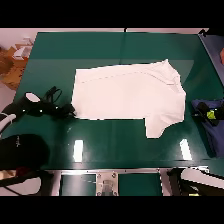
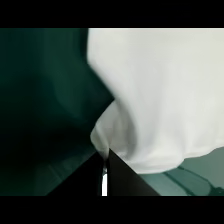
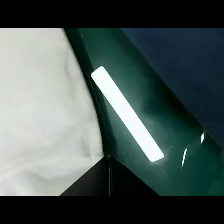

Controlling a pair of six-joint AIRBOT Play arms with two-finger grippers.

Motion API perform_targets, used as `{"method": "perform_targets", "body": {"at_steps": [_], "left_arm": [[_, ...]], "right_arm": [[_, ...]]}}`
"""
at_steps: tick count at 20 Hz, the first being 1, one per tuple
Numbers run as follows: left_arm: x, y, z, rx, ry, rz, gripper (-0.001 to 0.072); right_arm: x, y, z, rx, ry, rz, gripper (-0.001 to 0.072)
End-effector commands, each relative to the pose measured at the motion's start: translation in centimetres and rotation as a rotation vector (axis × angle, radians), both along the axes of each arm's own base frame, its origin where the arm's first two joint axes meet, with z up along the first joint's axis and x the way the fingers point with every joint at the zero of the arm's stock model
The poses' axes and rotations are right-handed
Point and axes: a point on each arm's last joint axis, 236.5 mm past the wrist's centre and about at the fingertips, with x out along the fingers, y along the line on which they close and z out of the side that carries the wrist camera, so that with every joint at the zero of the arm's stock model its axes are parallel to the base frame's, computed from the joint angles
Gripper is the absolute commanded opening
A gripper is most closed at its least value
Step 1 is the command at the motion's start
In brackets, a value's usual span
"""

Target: Fold the shirts.

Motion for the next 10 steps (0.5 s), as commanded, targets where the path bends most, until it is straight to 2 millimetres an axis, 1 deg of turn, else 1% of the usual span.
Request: {"method": "perform_targets", "body": {"at_steps": [1, 2, 4, 6, 7, 9, 10], "left_arm": [[-2.8, 2.1, 2.3, 0.108, 0.042, -0.051, 0.0022], [-2.8, 1.9, 2.8, 0.101, 0.034, -0.050, 0.0026], [-2.7, 1.7, 2.9, 0.089, 0.035, -0.045, 0.0451], [-2.6, 2.2, 3.0, 0.094, 0.033, -0.043, 0.0451], [-2.3, 2.9, 3.2, 0.094, 0.028, -0.027, 0.0451], [-1.7, 5.1, 3.4, 0.085, 0.017, 0.023, 0.0451], [-1.2, 6.5, 3.4, 0.090, -0.002, 0.059, 0.0452]], "right_arm": [[-0.2, 0.3, 0.0, 0.010, 0.008, 0.006, 0.0015], [-0.4, 0.5, -0.1, 0.019, 0.016, 0.010, 0.0015], [-1.2, 1.1, -0.1, 0.045, 0.041, 0.023, 0.0017], [-2.3, 0.9, 0.0, 0.083, 0.067, 0.000, 0.0017], [-2.9, 0.6, 0.1, 0.098, 0.075, -0.021, 0.0017], [-3.6, -0.5, 0.1, 0.106, 0.074, -0.066, 0.0017], [-3.9, -0.9, 0.1, 0.107, 0.074, -0.081, 0.0017]]}}
